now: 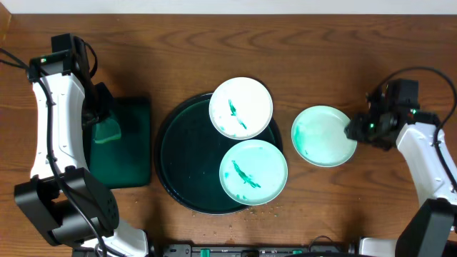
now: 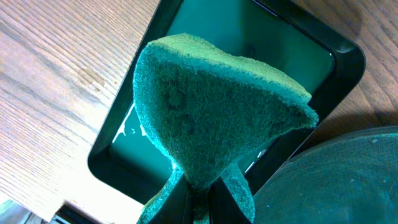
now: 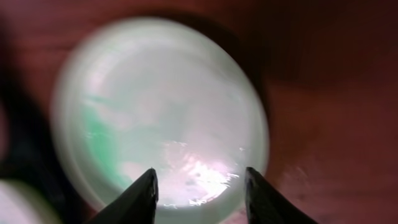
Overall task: Clean dirty plates on tray and stack at the side
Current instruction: 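Set the plate on the table right of the tray and release, then move the right gripper back to grip the next plate's rim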
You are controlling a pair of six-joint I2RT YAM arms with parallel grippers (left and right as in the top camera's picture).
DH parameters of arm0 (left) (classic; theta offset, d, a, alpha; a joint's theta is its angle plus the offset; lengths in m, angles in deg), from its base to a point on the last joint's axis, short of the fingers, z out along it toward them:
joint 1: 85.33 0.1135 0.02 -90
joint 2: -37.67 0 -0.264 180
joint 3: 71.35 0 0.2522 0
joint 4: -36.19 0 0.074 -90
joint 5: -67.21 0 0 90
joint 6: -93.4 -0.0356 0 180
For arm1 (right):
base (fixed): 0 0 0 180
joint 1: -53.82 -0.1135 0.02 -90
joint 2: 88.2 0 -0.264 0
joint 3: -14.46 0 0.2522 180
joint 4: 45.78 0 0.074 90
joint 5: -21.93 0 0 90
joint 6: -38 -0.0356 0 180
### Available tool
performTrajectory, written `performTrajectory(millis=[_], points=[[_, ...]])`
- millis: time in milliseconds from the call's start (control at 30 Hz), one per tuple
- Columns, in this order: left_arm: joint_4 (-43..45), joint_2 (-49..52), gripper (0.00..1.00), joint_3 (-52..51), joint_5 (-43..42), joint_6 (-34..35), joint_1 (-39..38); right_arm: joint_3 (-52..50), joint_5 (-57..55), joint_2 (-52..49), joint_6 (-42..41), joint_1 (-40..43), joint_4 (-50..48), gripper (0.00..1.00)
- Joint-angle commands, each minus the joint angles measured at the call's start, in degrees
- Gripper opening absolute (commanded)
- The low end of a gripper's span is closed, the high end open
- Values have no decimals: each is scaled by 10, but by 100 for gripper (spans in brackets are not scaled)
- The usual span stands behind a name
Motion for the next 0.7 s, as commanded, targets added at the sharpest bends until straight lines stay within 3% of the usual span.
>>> performTrajectory(millis=[0,100,400,500,667], points=[[1,-6,7,12,3,-11,-1,85,58,-3,16,-42,12,45],[3,-6,7,13,-40,-41,-6,187,57,-52,27,-108,33,48],[3,-6,7,13,-41,-40,-19,378,57,-258,108,-230,45,57],[3,-6,7,13,-41,-40,-19,410,56,-319,116,-251,35,54],[3,-6,7,13,-41,-40,-19,418,48,-382,116,-271,18,35]])
